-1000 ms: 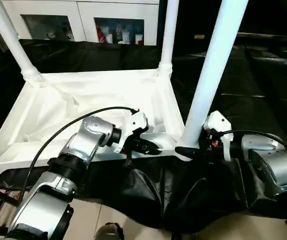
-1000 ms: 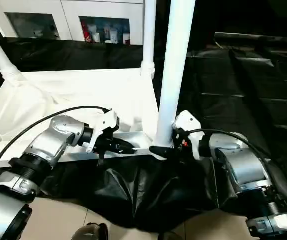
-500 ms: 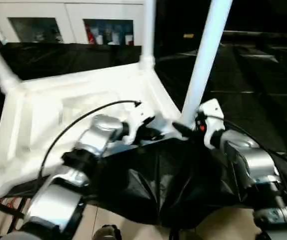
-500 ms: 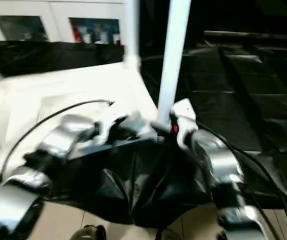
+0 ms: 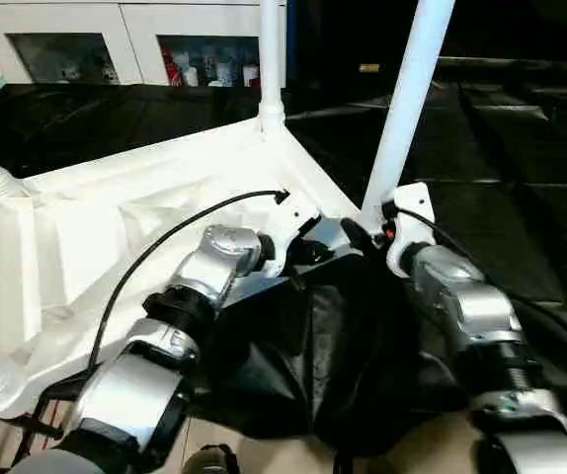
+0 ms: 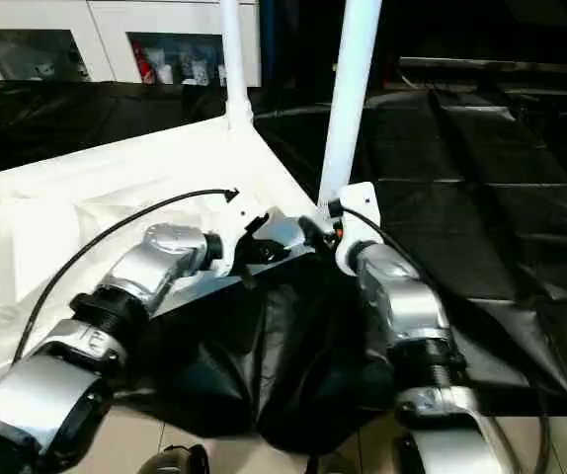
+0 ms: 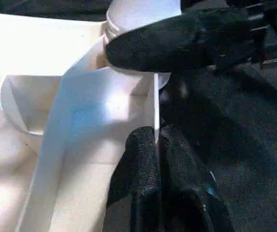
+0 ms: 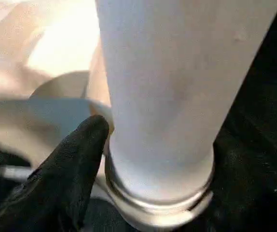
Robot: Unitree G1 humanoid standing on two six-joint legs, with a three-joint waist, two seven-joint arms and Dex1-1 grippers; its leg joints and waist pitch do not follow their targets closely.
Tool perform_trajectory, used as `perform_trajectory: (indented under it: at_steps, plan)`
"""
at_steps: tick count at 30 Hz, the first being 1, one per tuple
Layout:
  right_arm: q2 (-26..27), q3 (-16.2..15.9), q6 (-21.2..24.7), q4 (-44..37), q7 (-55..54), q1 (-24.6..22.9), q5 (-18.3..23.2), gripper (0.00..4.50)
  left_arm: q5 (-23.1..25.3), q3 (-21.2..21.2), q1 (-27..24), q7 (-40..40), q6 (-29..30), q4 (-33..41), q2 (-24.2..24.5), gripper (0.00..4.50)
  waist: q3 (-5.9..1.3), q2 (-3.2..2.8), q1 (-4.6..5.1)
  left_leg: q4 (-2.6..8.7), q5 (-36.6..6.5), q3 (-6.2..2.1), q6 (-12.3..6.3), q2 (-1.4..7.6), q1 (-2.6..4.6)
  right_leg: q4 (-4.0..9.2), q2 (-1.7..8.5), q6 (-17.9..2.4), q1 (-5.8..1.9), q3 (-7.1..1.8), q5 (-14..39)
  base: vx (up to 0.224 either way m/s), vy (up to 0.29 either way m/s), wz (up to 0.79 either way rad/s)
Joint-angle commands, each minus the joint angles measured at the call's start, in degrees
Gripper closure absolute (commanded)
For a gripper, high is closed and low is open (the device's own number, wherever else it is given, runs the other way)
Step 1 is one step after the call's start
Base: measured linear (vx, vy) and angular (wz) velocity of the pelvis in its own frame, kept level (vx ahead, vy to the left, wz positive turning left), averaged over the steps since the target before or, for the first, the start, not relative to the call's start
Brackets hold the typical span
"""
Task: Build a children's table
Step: Rotate leg to tighten
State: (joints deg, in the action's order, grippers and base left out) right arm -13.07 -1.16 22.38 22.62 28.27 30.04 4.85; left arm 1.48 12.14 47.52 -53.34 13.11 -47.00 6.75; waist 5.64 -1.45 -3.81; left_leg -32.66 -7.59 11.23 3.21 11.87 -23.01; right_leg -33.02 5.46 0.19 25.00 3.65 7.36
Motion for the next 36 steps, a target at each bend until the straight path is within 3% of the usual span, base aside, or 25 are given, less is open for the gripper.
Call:
perform_trajectory:
  at_steps: [1,5,8,12,21,24,27,32,36]
  plan:
    - [-1.24,-4.62,0.30,-2.07,7.75,-1.43,1.70,0.97,-3.20,0.64,0.07,-5.86,-4.50,5.22,-0.50,4.50,-4.75,0.73,-0.47,3.37,-16.63,-0.53,-3.29,0.50,1.34,3.90,2.13,-11.55,-3.82,-1.53,16.64,0.000,0.000,0.00]
    - [-5.79,-5.85,-0.15,-4.81,13.84,-2.67,1.89,0.97,-4.10,1.67,-1.24,-11.54,-5.11,7.37,1.41,4.50,-4.65,0.77,-0.66,3.30,-16.50,-0.42,-3.74,0.67,1.42,3.84,2.16,-12.41,-3.78,-1.57,16.59,0.000,0.000,0.00]
    - [-10.70,-7.67,0.13,-9.13,21.59,-4.79,3.05,0.97,-5.75,2.84,-2.96,-17.97,-4.50,10.62,3.24,4.50,-4.61,0.58,-1.63,3.32,-16.95,-0.29,-4.12,1.11,1.66,3.69,2.10,-12.70,-3.56,-1.75,16.59,0.000,0.000,0.00]
    - [-14.68,-9.57,0.02,-11.68,27.92,-6.89,3.44,0.97,-6.64,4.25,-4.52,-22.95,-2.74,13.30,4.81,4.50,-4.62,0.60,-2.02,3.41,-18.03,-0.37,-3.33,1.14,1.73,3.70,2.24,-12.51,-3.46,-1.73,18.16,0.000,0.000,0.00]
    - [-15.47,-10.23,2.00,-13.64,30.82,-7.60,5.27,1.69,-6.19,4.51,-5.41,-23.82,-2.52,14.61,5.39,4.50,-4.66,0.76,-2.48,3.41,-18.26,-0.46,-2.64,1.02,1.72,3.99,2.36,-11.25,-3.31,-1.75,21.02,0.000,0.000,0.00]
    - [-15.00,-10.41,2.24,-13.97,30.30,-7.96,5.27,1.78,-5.96,4.39,-5.48,-23.31,-2.57,14.66,5.36,4.50,-4.85,0.78,-2.52,3.32,-17.26,-0.47,-2.78,1.03,1.61,3.76,2.34,-11.52,-3.38,-1.76,19.50,0.000,0.000,0.00]
    - [-11.07,-8.87,2.42,-10.99,22.35,-7.43,3.10,1.78,-4.92,3.44,-4.50,-18.49,-2.36,12.81,4.19,4.50,-4.90,0.80,-2.42,3.27,-16.66,-0.46,-2.74,0.96,1.50,3.58,2.33,-11.80,-3.33,-1.74,18.62,0.000,0.000,0.00]
    - [-2.43,-3.89,6.31,-2.70,2.86,-4.72,-0.13,1.78,-2.84,0.89,-1.12,-6.74,-1.16,7.19,0.53,4.50,-4.59,0.82,-1.22,3.44,-19.60,-0.64,-0.46,0.43,1.79,4.54,2.25,-9.53,-2.88,-1.44,25.91,0.000,0.000,0.00]
    - [3.12,-0.27,6.92,2.35,-8.32,-2.67,-0.48,1.78,-2.68,-1.28,1.67,1.46,0.18,3.47,-2.67,4.50,-4.58,0.78,-0.87,3.52,-19.88,-0.73,-0.11,0.32,1.78,4.93,2.30,-8.06,-2.84,-1.44,26.75,0.000,0.000,0.00]
